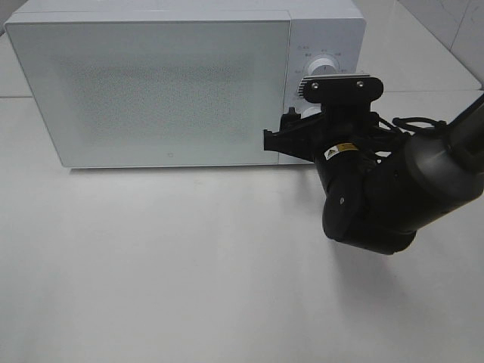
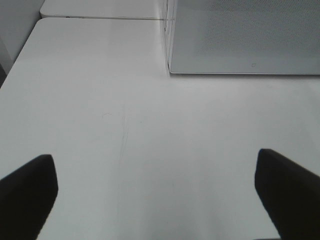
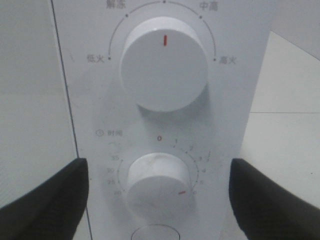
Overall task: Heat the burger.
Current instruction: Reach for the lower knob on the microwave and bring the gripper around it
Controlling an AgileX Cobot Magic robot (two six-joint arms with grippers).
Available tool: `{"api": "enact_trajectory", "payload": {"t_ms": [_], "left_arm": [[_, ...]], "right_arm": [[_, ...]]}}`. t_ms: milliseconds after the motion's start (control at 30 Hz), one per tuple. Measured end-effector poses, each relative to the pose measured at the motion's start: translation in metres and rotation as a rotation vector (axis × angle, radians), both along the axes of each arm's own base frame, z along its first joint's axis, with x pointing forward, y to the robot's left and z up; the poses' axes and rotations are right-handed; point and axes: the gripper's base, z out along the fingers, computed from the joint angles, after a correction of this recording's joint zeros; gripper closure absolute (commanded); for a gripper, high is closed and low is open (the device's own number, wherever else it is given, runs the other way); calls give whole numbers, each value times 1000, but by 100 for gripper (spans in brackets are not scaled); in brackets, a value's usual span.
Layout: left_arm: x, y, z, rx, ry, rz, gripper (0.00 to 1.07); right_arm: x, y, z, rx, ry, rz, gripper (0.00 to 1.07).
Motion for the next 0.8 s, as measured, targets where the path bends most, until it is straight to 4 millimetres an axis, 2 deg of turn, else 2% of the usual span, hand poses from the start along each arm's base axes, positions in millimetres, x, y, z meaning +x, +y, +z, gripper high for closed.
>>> {"api": "enact_trajectory", "payload": {"t_ms": [233,533,700,767,800], "left_arm": [[0,0,0,0,0,0,7],[0,0,0,0,1,0,7],[0,0,0,0,0,0,7],[0,0,0,0,0,0,7],[0,0,0,0,0,0,7]], "right_arm": [[15,-2,-11,-8,5,-13,32],[16,-1,-19,-3,23,-16,32],[16,-1,-19,-4,24,-16,36],[16,-1,-19,-4,24,-16,43],[16,-1,-19,-4,24,-16,43]]}}
